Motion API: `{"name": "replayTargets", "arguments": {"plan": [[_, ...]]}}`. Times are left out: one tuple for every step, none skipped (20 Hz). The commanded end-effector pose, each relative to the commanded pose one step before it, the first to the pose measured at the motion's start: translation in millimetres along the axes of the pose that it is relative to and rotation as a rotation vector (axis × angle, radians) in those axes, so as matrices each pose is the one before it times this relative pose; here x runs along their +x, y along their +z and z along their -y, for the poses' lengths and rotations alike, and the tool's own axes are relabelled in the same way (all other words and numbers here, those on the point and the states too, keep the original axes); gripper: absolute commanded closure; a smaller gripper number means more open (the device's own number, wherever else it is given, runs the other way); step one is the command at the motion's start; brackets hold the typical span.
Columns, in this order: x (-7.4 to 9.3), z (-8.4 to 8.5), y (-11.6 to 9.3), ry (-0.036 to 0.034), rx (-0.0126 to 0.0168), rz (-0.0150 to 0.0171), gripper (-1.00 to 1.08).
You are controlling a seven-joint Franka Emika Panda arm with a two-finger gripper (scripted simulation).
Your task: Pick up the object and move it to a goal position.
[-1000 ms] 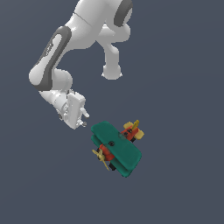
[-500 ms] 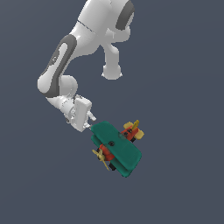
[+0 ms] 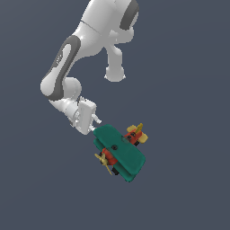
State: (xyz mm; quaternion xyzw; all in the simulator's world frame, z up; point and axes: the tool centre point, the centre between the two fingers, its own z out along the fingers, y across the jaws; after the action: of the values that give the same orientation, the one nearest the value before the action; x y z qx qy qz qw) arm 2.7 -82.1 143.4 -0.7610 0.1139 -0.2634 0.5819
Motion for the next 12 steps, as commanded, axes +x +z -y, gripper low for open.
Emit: {"name": "replayTargets", "arguments": {"plan": [[-0.09, -0.03, 0.04, 0.00018, 0.00012, 0.00017, -0.20], [0.00, 0.01, 0.33, 0.00000, 0.00000, 0.00000, -0.20], [-0.01, 0.03, 1.00, 0.00000, 0.00000, 0.00000, -0.20], [-0.03, 0.06, 1.67, 0.00000, 0.00000, 0.00000, -0.20], [-0.05, 0.08, 2.34, 0.00000, 0.00000, 0.00000, -0.20], [-0.08, 0.11, 3.01, 0.00000, 0.00000, 0.00000, -0.20], [-0.26, -0.10, 4.03, 0.00061, 0.00047, 0.00060, -0.20], [-0.19, 0.18, 4.36, 0.00000, 0.00000, 0.00000, -0.20], [-0.23, 0.19, 4.36, 0.00000, 0.00000, 0.00000, -0.20], [-0.40, -0.15, 4.13, 0.00076, 0.00052, 0.00077, -0.20], [-0.21, 0.14, 3.02, 0.00000, 0.00000, 0.00000, -0.20], [-0.17, 0.11, 2.35, 0.00000, 0.00000, 0.00000, -0.20]]}}
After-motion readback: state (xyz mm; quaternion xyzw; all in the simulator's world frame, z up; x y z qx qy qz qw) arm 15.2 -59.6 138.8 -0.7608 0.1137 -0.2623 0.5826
